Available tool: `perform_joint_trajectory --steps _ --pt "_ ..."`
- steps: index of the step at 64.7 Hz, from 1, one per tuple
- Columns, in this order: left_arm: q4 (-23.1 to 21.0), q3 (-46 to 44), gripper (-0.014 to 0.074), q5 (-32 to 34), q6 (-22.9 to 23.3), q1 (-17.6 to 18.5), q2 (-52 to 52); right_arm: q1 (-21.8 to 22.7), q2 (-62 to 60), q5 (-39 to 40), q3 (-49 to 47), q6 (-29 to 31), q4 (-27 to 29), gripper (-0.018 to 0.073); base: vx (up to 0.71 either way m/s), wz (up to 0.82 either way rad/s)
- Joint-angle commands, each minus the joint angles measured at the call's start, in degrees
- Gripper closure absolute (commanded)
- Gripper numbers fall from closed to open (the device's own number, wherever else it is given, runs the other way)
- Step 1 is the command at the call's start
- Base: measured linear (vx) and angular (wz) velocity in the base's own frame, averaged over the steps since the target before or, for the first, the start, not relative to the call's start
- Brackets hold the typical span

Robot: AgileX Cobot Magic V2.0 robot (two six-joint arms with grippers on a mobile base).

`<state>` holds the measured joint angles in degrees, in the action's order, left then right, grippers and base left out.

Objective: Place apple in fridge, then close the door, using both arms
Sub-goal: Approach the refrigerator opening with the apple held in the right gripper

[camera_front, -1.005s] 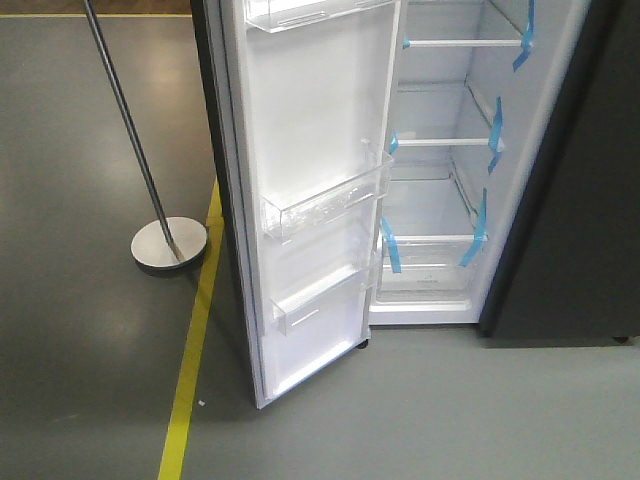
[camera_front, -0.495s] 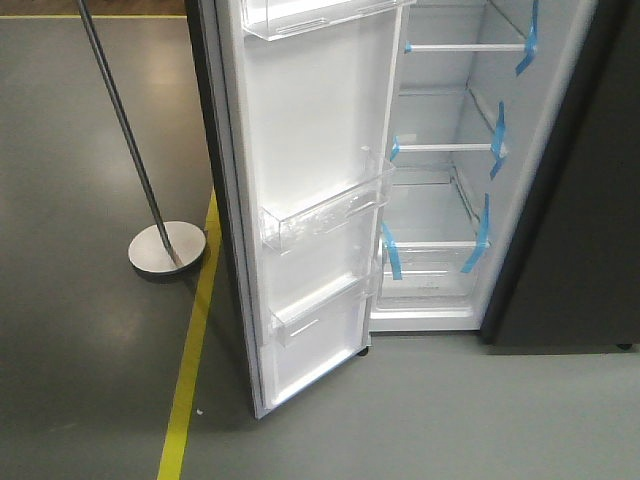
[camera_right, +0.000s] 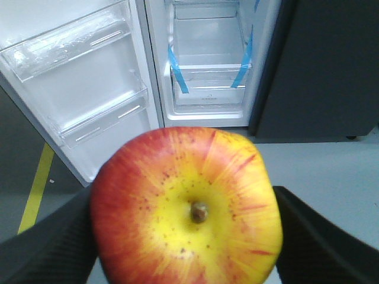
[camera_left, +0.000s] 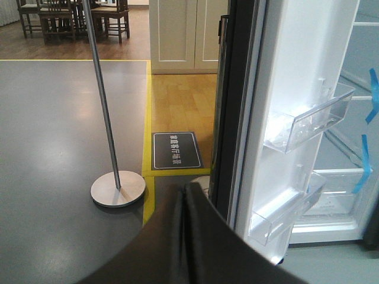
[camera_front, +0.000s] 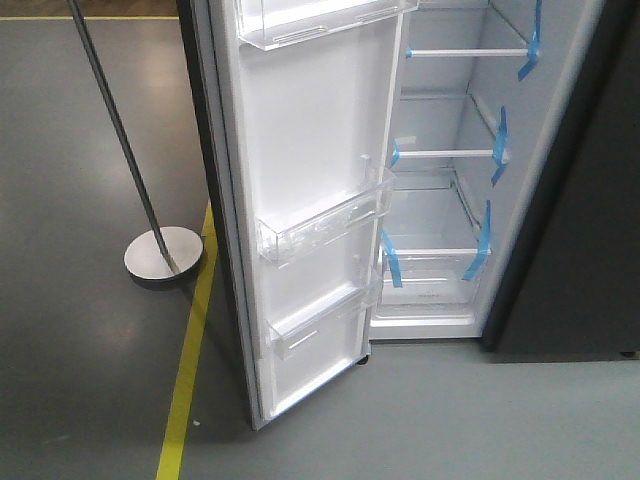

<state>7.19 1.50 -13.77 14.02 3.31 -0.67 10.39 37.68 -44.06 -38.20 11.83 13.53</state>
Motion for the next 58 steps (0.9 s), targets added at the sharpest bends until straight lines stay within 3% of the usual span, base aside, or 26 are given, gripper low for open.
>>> perform_joint_trajectory --steps 1,58 --pt "-0.31 1.17 0.0602 4.01 -0.03 -0.08 -0.82 0.20 0.06 3.99 -1.70 0.12 0.52 0.0314 0.06 0.00" --pt "-0.31 1.17 0.0602 4.01 -0.03 -0.08 -0.82 0.20 0.06 3.99 -1.70 0.12 0.52 0.0314 0.05 -0.01"
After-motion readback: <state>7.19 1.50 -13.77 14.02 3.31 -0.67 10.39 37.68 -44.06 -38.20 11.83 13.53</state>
